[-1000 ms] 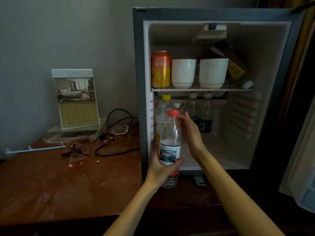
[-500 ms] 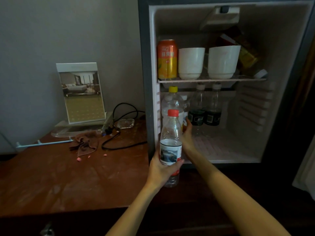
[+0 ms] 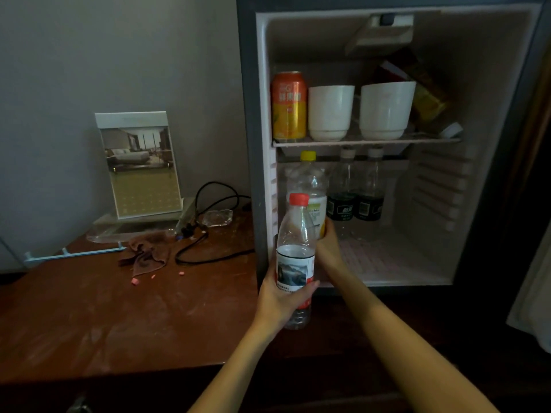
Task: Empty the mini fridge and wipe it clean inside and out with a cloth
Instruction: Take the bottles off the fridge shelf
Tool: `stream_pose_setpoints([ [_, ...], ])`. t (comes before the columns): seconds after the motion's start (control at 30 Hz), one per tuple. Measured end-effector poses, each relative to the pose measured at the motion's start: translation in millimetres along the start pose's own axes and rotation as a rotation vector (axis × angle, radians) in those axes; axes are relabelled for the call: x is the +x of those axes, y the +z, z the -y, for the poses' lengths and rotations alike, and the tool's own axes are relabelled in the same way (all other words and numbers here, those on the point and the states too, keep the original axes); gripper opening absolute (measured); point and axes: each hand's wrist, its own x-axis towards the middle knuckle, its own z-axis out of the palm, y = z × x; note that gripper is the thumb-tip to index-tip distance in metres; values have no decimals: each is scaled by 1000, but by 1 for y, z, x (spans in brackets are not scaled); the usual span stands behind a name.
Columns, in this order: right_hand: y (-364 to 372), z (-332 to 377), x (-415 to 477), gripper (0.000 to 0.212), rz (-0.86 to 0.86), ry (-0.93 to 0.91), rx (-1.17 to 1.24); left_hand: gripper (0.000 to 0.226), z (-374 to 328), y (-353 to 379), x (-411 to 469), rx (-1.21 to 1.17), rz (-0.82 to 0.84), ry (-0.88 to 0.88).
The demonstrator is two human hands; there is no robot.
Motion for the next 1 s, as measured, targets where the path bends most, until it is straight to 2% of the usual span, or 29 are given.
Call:
stream_pose_setpoints([
  [0.1, -12, 1, -4, 71, -33, -12, 14, 62, -1, 2, 0, -14, 4, -14],
  [0.2, -23, 9, -12, 61, -20, -27, 45, 62, -5, 3, -1, -17, 7, -11],
  [0.4, -40, 21, -42, 63, 53, -37, 125, 83, -7, 2, -2, -5, 9, -47],
  [0.53, -50, 23, -57, 63, 90, -67, 144, 59, -14, 3, -4, -7, 17, -46],
  [0.77, -58, 20, -78, 70, 141, -30, 158, 56, -25, 5, -9, -39, 20, -53],
  [0.93, -60, 16, -88, 73, 116, -34, 182, 71, -32, 2, -19, -77, 33, -64],
  [1.0, -58, 14, -89, 76, 100, -46, 198, 69, -38, 1, -24, -76, 21, -52],
])
